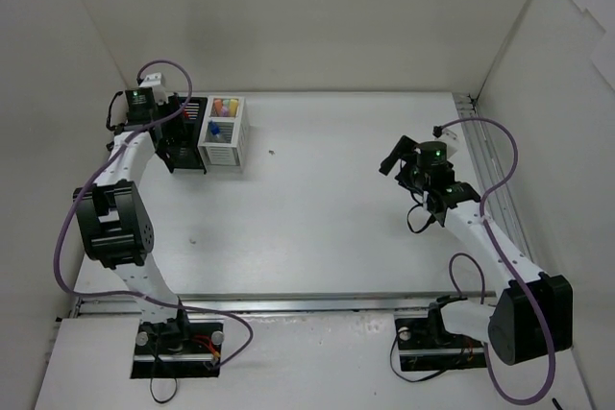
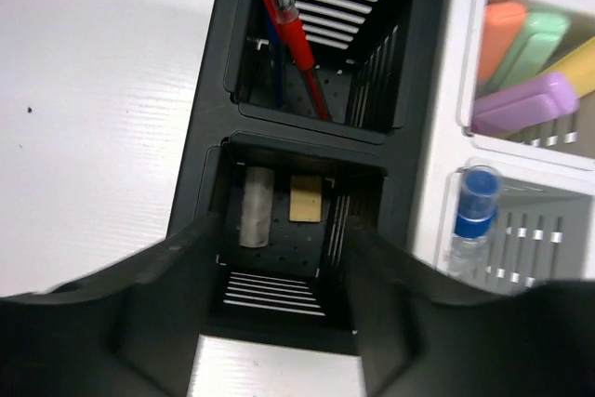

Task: Sort the stationery into containers
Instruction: Place the stationery in the storage box, then reset both arms

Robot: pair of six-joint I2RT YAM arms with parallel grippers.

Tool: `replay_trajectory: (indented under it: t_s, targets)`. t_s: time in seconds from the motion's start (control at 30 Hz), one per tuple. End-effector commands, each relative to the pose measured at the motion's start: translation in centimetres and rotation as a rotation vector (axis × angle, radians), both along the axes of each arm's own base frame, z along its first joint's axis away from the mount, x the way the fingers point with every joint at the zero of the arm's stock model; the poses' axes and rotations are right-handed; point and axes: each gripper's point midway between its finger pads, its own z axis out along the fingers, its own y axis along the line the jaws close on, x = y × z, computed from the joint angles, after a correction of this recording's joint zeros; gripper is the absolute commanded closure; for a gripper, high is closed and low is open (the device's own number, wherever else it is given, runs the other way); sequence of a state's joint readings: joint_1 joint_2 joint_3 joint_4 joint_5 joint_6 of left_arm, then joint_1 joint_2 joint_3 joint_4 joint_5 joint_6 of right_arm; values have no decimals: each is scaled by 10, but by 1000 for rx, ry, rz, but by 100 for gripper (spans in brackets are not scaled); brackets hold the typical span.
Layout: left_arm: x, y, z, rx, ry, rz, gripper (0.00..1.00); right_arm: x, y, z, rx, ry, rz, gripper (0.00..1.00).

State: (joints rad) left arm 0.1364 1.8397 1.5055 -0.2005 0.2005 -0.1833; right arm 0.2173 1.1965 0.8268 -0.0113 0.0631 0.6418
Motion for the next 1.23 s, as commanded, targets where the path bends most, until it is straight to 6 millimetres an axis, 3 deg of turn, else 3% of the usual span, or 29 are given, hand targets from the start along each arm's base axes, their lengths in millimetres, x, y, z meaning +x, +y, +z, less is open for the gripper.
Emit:
replay_trajectory:
  t_s: [0.0,0.03,0.1,0.13,0.17,0.2,0.23,0.27,0.3,0.33,0.37,0.4,0.43,0.47,0.5,0.53,0.63,0.77,0.87,1.03,1.2]
  targets:
    - [-9,-4,78,34,-174,-7,45,10,-4,39,1,-122,-2,2]
    - [-16,-6,98,31,-217,-4,40,9,-6,41,-7,-130,-8,2]
    - [-29,-8,104,19,-232,2,13,3,-10,46,-20,-150,-14,2]
    - [-41,-15,125,7,-278,2,4,1,-14,48,-31,-160,-27,2]
    - [-48,-16,133,2,-297,10,0,-3,-17,47,-43,-160,-32,2]
    - [-59,-20,125,-5,-283,14,0,-8,-20,54,-45,-180,-42,2]
    - [-76,-27,144,-13,-327,11,0,-11,-22,52,-52,-179,-47,2]
    - [-87,-29,147,-45,-336,28,0,-16,-25,49,-64,-180,-54,2]
    - [-100,-36,126,-71,-298,34,0,-25,-30,52,-68,-182,-67,2]
    - [-123,-46,144,-91,-346,26,0,-29,-34,49,-80,-179,-82,2]
    - [-136,-50,142,-132,-350,46,0,-36,-37,40,-91,-160,-85,2]
    - [-152,-55,112,-155,-304,59,0,-43,-40,47,-89,-186,-94,2]
    - [-173,-60,126,-183,-374,62,0,-48,-42,44,-93,-183,-100,2]
    - [-183,-67,122,-211,-393,57,0,-56,-46,33,-107,-164,-105,2]
    - [-195,-71,92,-257,-357,82,0,-62,-48,38,-103,-191,-111,2]
    - [-209,-71,100,-276,-412,85,0,-67,-50,33,-110,-179,-115,2]
    - [-236,-77,75,-304,-353,93,0,-80,-56,22,-124,-170,-123,2]
    - [-260,-69,36,-274,-268,148,0,-88,-63,20,-150,-164,-138,2]
    - [-268,-61,26,-258,-265,197,0,-91,-69,24,-175,-163,-166,2]
    - [-263,-54,46,-213,-308,205,0,-93,-75,30,-191,-178,-189,2]
    - [-261,-49,49,-189,-305,220,0,-95,-79,32,-207,-188,-203,2]
